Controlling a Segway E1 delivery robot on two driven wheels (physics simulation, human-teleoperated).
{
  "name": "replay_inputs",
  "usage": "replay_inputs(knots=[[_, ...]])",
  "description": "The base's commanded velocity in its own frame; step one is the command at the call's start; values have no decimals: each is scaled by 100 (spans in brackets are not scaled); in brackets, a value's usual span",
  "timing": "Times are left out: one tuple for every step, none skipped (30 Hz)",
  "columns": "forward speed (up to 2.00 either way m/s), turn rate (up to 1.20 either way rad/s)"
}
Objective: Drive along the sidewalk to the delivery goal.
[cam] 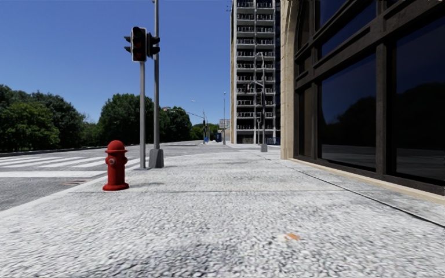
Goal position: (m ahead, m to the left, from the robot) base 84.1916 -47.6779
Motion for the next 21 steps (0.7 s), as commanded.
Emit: replay_inputs(knots=[[200, 0], [200, 0], [200, 0], [200, 0], [200, 0], [200, 0], [200, 0], [200, 0], [200, 0], [200, 0], [200, 0], [200, 0], [200, 0], [200, 0], [200, 0], [200, 0], [200, 0], [200, 0], [200, 0], [200, 0], [200, 0]])
